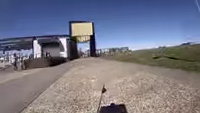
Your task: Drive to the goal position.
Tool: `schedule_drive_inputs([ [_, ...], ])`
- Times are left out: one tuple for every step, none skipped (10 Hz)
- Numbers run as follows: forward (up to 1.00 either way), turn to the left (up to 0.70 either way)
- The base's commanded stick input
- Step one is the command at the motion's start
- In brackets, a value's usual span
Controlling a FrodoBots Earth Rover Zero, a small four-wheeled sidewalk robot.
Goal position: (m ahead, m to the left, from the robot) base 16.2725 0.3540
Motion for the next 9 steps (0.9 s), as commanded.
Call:
schedule_drive_inputs([
  [1.0, 0.0],
  [1.0, 0.0],
  [1.0, 0.0],
  [1.0, 0.0],
  [1.0, 0.0],
  [1.0, 0.0],
  [1.0, 0.0],
  [1.0, 0.0],
  [1.0, 0.0],
])
